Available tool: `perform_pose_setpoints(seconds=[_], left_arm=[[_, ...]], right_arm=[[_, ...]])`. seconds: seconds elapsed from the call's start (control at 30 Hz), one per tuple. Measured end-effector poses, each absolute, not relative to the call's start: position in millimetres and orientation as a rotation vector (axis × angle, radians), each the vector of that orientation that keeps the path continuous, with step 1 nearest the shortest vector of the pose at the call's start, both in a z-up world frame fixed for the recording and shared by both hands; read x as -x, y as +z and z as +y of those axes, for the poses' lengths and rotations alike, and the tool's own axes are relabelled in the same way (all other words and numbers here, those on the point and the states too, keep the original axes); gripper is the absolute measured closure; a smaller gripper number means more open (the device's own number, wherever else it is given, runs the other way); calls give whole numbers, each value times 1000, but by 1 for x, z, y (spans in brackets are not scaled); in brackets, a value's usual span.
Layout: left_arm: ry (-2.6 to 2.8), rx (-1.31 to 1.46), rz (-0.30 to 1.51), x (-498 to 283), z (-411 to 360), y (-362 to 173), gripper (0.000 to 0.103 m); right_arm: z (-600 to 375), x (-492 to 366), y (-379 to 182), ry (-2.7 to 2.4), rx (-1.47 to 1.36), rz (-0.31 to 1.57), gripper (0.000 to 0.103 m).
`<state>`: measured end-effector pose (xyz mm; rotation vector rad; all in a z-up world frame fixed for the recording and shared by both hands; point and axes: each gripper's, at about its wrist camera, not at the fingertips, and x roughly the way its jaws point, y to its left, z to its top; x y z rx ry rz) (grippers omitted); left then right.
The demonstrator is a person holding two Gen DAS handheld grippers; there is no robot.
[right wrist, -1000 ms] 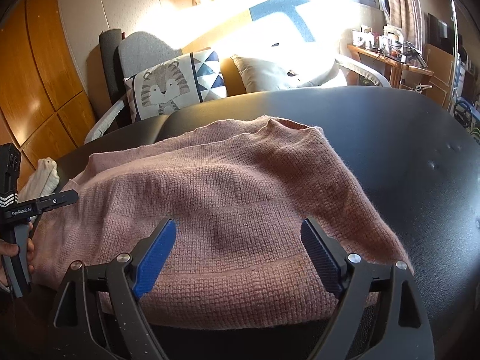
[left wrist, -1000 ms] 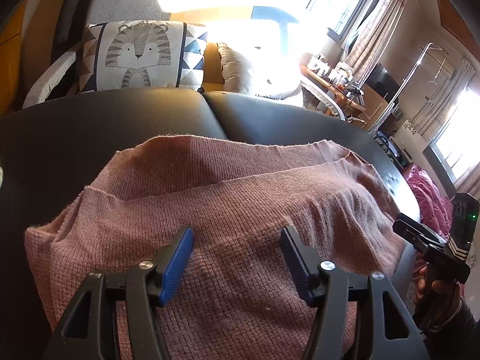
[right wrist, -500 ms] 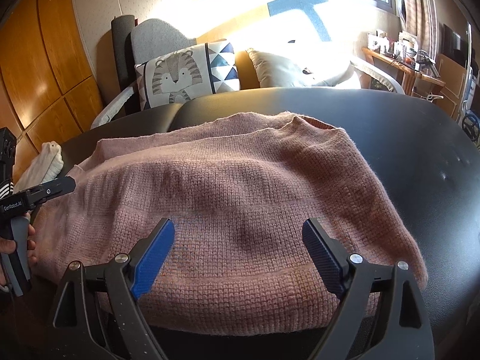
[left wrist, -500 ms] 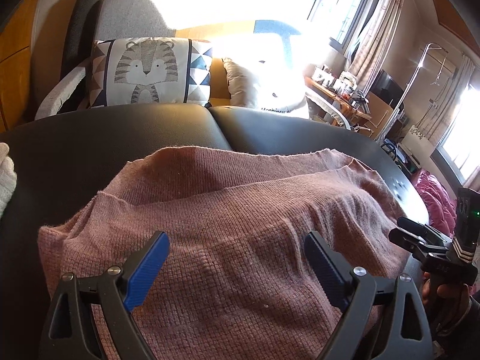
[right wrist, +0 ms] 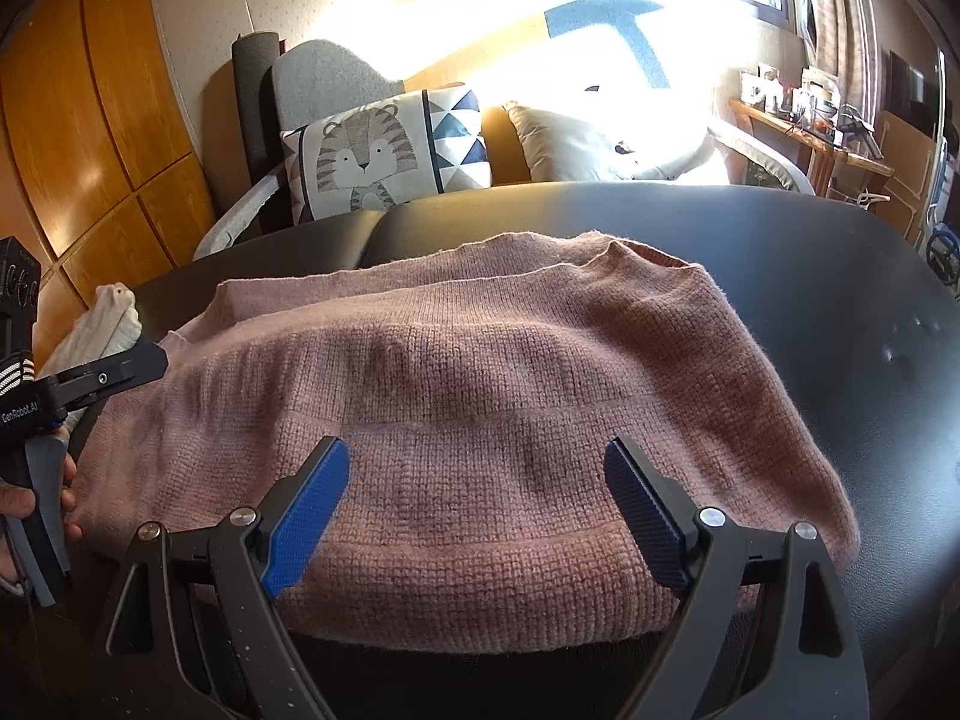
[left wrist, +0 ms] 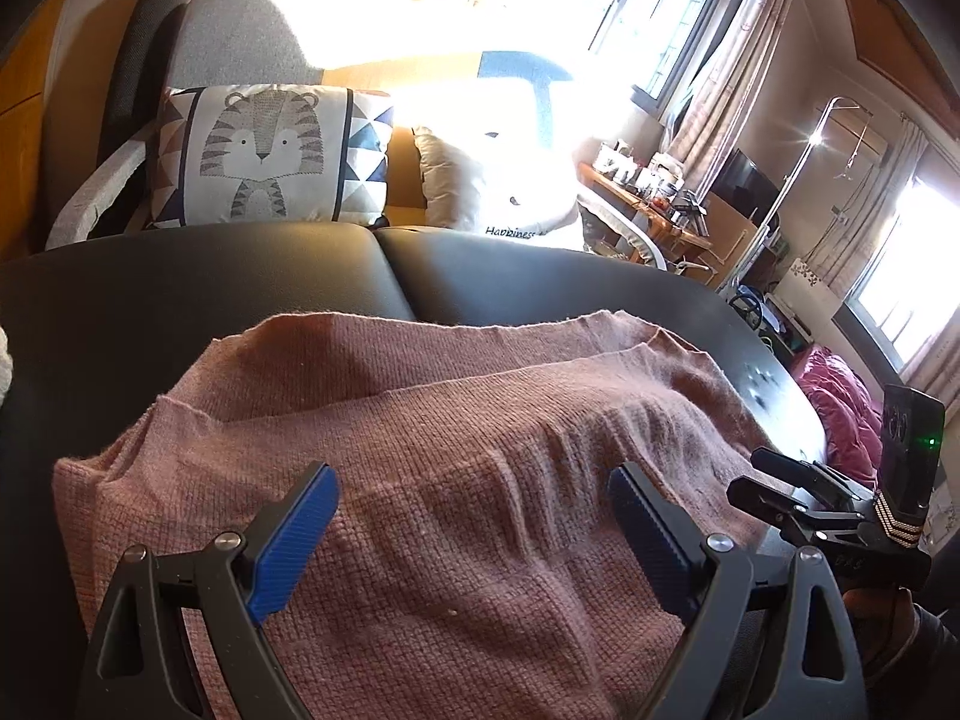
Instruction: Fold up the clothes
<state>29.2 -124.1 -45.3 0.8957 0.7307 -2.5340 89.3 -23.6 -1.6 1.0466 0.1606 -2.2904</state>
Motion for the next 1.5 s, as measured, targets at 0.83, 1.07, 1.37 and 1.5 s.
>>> perform_pose_setpoints(seconds=[0.83, 1.07, 1.37, 1.5], left_arm=[[-2562, -945, 659, -20, -96, -24, 9], [-2522, -983, 657, -22, -100, -36, 9], [-2464, -954, 701, -41, -110, -49, 9], [-2469, -967, 721, -45, -107, -54, 9]], right_arm=[[2, -87, 4, -2282, -1058, -1, 14], [1, -79, -2, -2294, -1066, 11, 14], [-6, -87, -2, -2291, -1063, 81, 14], [-5, -97, 12, -2306, -1038, 99, 14]])
